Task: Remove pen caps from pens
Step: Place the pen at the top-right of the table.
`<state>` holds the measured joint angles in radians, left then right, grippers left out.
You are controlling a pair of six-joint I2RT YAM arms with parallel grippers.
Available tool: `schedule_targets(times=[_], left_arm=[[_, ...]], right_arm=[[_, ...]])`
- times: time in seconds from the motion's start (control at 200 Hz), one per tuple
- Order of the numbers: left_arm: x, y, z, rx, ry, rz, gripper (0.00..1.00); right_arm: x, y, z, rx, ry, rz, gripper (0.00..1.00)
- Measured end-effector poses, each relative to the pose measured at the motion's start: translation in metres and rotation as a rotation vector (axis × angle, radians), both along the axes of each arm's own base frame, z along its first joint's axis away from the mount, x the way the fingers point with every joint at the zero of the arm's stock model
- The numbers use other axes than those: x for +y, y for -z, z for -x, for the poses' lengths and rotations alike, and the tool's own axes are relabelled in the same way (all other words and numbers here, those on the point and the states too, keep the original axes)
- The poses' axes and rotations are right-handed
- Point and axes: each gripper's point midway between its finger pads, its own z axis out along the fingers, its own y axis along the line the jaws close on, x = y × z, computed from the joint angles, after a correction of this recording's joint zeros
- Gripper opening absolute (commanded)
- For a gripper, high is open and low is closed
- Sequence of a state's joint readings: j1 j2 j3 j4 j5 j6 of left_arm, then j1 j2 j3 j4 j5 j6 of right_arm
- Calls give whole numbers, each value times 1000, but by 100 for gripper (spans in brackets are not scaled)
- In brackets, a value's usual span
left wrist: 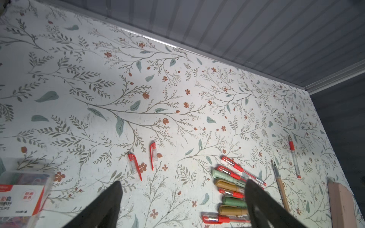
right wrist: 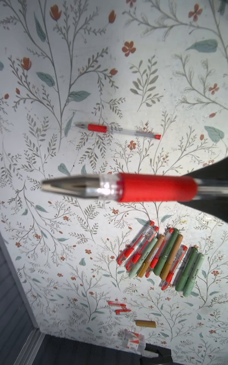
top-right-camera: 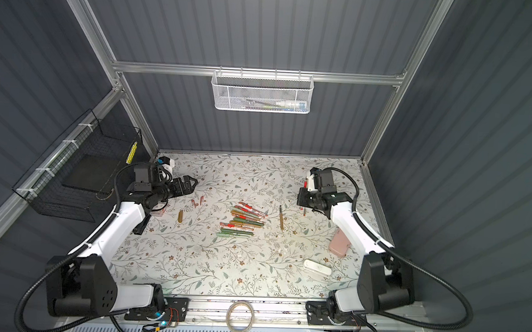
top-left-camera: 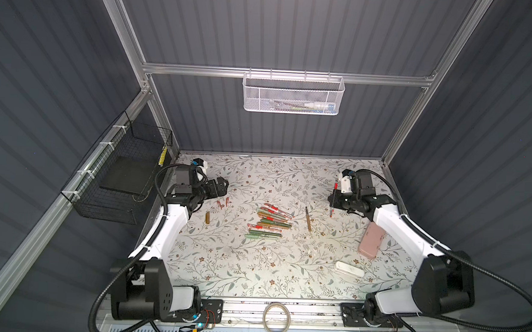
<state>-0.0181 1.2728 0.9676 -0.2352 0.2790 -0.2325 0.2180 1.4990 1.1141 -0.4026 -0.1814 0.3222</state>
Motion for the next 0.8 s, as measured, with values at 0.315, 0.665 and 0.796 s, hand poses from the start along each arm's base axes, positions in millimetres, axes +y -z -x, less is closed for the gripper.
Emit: schedule_targets(times=[0.315,0.665,0.796], left_arm=[[24,-25,9,-116,10,9,100],[30,-16,13,-101,6,57,100],[33,-19,13,-111,-1,56,100]], right_arm=[[-52,48,-39,121,77,107,0],[-67,108,-47,259,54,149,0],[-72,112,-54,267,62,143,1]])
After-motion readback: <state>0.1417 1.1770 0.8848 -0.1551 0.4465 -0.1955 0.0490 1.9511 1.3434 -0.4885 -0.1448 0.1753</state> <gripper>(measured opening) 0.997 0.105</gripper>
